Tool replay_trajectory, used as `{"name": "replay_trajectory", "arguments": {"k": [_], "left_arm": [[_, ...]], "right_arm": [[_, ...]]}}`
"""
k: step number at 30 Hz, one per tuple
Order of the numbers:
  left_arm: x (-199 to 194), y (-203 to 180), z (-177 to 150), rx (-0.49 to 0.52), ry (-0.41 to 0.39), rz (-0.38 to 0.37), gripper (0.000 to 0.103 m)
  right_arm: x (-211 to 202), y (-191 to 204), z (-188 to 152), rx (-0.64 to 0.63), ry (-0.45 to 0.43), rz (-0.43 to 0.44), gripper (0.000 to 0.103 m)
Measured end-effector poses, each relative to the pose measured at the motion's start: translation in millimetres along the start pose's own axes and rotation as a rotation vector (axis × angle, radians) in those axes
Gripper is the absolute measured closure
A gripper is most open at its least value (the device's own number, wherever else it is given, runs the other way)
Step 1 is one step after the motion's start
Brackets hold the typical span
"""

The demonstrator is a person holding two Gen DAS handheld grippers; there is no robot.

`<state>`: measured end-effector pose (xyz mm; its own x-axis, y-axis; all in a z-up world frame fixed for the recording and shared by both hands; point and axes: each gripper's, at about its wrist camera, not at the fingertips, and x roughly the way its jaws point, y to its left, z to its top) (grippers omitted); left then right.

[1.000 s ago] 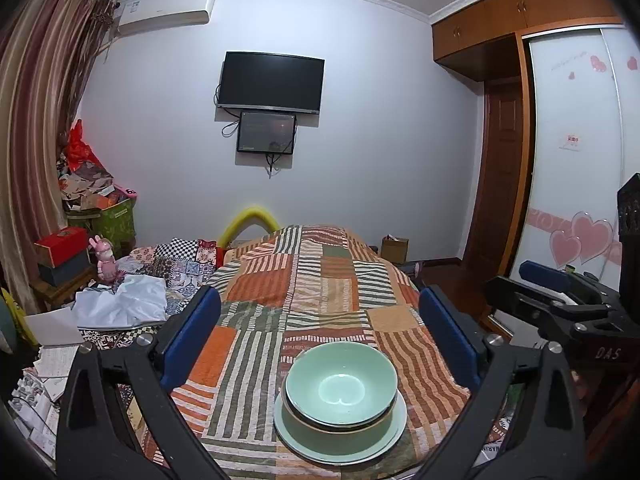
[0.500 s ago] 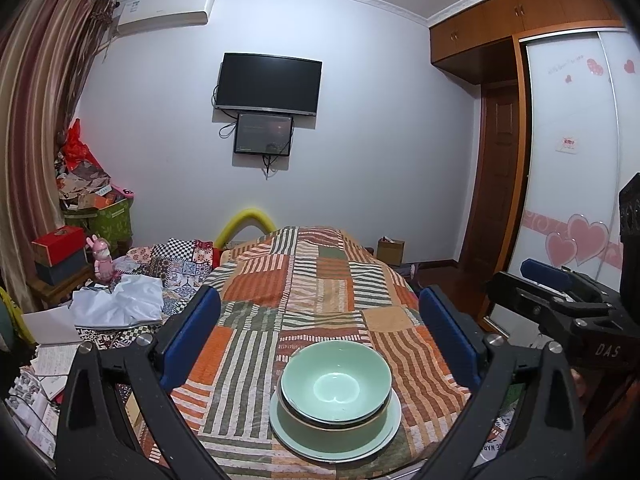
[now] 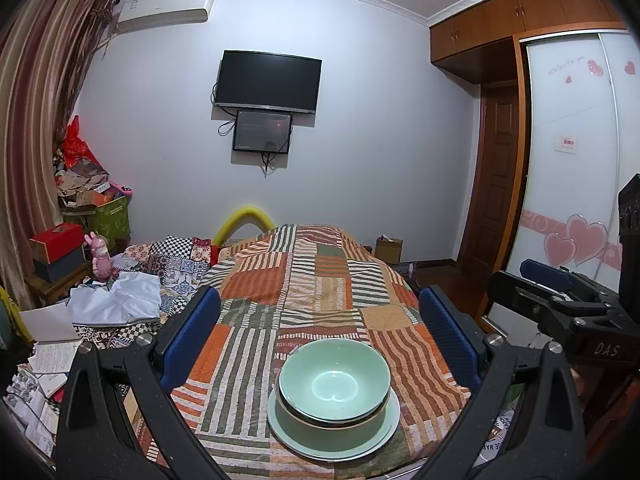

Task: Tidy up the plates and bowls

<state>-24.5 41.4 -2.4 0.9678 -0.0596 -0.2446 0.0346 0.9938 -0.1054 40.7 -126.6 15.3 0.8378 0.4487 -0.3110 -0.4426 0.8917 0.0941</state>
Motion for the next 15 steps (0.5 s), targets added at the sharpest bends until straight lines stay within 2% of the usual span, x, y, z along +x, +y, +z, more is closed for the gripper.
{"name": "replay_trajectory", "arguments": {"k": [15], "left_arm": [[3.4, 0.3, -2.0, -0.007, 0.006, -0.004, 0.002]], "right_arm": [[-0.8, -1.0, -0.2, 0.002, 0.001, -0.004, 0.0]]}}
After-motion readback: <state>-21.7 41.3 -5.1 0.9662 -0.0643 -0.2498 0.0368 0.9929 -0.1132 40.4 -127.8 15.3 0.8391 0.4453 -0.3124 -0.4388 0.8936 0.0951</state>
